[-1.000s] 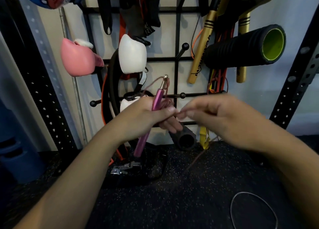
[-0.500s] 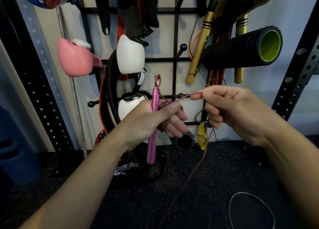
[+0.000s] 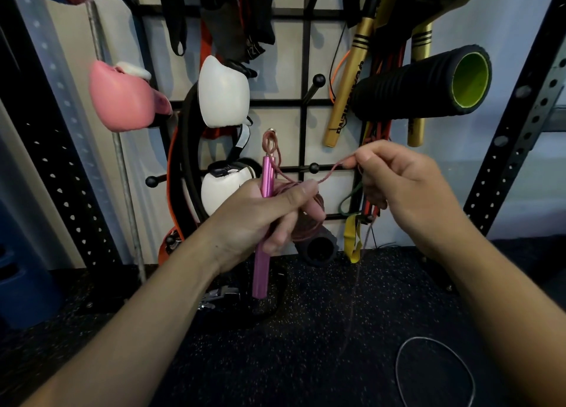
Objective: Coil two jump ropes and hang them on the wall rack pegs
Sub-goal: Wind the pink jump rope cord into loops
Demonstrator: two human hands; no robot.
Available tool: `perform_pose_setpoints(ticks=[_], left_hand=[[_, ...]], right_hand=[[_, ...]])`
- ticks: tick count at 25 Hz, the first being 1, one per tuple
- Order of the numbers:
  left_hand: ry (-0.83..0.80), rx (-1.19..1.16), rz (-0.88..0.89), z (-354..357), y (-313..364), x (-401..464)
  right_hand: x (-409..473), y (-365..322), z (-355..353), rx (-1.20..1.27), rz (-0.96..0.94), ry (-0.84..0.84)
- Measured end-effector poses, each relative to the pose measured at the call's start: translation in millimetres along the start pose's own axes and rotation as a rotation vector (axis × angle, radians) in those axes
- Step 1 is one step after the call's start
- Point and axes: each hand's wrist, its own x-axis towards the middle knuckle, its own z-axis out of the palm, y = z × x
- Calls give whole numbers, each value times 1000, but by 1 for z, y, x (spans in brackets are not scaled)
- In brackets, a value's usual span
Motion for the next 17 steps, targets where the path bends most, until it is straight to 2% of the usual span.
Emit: perform_pose_setpoints(ticks=[3,5,7,8,9,10,11,12,13,14,15,17], left_hand=[[-303,-243,-55,-5,0,-6],[-443,-576,19,-3,7,-8],[-377,-985,165,-5,14,-2],[-266,-1078,244,-6,18,2],[-102,-1049,303,-7,22,7],[95,-897,336,-8,24,9],[281,-635,328,-11,23,10],[405,-304,294,-14,19,9],[439,46,251,-14,16,6],[388,346,196,-15,12,3],[292,549,141,-14,9,1],[119,662,68,-9,9,-3]], right_hand=[[-2,3,0,95,19,176],[-5,11,2,97,131,149],[-12,22,10,96,255,-51],[-16,25,16,73,283,-179],[-21,26,21,41,287,-307],[-24,24,26,13,279,-427],[-26,18,29,-6,273,-535],[-27,9,28,-26,271,-622],[-26,0,26,-71,254,-683],[-24,-10,22,-148,208,-711],[-22,-19,17,-234,139,-709],[-16,-29,7,-328,4,-606]])
